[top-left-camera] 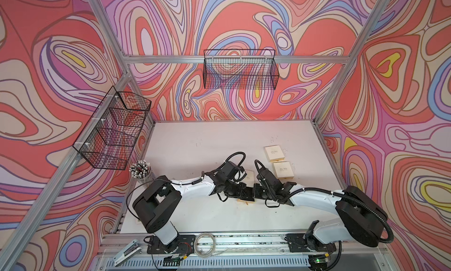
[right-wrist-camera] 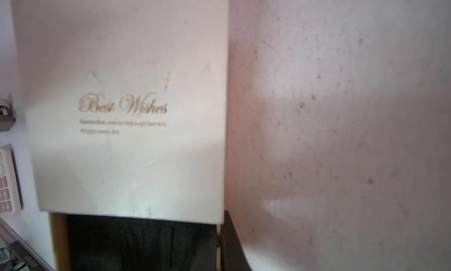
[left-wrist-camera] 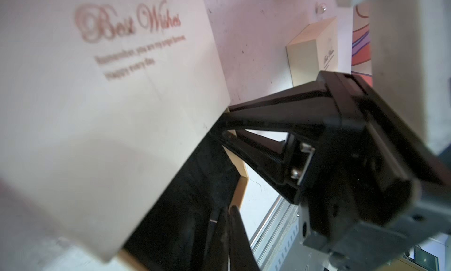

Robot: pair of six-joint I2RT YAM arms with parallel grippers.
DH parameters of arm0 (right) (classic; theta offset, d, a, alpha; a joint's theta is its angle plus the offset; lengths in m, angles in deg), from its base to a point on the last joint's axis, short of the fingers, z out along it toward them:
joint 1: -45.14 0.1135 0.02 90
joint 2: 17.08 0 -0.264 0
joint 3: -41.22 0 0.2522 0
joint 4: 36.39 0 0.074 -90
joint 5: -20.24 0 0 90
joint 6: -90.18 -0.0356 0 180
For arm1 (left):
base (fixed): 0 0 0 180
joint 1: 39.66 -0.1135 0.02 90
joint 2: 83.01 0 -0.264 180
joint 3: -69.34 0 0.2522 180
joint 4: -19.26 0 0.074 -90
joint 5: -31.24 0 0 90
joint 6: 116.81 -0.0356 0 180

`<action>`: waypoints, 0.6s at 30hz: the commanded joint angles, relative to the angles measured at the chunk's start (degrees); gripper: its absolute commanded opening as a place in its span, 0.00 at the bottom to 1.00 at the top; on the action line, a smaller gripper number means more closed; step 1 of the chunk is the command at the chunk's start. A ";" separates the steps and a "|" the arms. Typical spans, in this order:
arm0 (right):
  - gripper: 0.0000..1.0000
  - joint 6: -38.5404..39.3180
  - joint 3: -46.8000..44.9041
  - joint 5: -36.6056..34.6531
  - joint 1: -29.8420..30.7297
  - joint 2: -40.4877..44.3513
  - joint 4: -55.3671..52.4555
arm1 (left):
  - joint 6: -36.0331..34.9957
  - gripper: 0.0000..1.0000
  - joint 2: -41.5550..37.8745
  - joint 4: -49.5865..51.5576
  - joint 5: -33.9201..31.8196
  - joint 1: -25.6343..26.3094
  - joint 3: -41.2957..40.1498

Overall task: Take out the earrings from the drawer-style jewelry box
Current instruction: Pick up the earring from the drawer.

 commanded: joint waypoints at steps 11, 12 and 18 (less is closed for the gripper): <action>0.00 -0.52 1.33 -1.07 0.09 0.33 1.07 | 4.01 0.00 -2.08 -7.38 0.29 -1.29 -2.25; 0.00 -0.50 1.41 -0.97 0.11 0.59 0.99 | 4.68 0.00 -2.93 -7.87 0.15 -1.81 -2.77; 0.00 -0.20 1.90 0.34 0.09 1.97 1.16 | 7.68 0.00 -11.02 -12.30 -3.98 -5.48 -7.75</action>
